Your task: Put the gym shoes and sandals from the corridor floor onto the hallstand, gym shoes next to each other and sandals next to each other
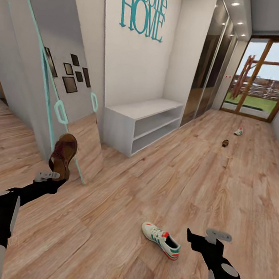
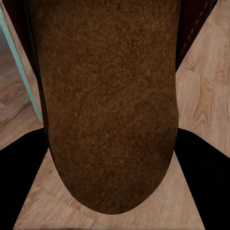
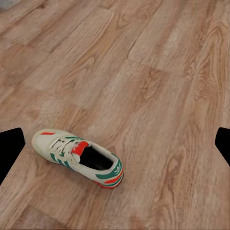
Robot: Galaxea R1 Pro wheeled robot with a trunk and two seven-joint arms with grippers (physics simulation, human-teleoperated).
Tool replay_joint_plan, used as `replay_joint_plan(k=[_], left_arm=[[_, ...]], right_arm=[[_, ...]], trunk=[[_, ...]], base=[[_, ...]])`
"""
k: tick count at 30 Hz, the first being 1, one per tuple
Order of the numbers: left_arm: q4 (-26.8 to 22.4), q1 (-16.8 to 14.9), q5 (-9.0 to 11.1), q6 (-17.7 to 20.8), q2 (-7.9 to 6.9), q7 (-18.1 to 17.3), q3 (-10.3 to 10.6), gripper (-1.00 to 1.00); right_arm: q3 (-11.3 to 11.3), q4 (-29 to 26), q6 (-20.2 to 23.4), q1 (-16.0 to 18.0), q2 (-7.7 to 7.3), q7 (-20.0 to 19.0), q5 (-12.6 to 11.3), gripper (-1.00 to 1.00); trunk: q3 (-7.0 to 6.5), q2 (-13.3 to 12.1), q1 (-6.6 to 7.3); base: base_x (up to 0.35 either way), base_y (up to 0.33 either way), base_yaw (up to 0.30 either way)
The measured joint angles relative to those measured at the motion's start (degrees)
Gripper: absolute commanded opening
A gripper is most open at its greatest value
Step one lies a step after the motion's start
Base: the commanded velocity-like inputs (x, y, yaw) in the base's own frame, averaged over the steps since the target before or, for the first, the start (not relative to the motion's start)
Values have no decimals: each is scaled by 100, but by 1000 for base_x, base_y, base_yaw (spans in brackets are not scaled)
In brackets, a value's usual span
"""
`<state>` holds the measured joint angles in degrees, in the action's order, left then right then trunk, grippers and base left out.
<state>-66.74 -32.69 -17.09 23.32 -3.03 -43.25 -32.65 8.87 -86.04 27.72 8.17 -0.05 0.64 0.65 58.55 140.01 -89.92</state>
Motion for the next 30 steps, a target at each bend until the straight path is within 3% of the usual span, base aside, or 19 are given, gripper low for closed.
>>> replay_joint_plan(k=[11, 25, 30], left_arm=[[1, 6, -5, -2, 0, 0, 0, -100], [2, 5, 0, -5, 0, 1, 0, -100], [5, 6, -3, -7, 0, 2, 1, -100]], right_arm=[[0, 0, 0, 1, -1, 0, 0, 100], [0, -2, 2, 1, 0, 0, 1, 100], [2, -4, 3, 1, -2, 0, 0, 100]], trunk=[[-33, 0, 0], [-74, 0, 0], [-80, 0, 0]], base=[[3, -31, 292], [0, -186, 288], [0, -333, 81]])
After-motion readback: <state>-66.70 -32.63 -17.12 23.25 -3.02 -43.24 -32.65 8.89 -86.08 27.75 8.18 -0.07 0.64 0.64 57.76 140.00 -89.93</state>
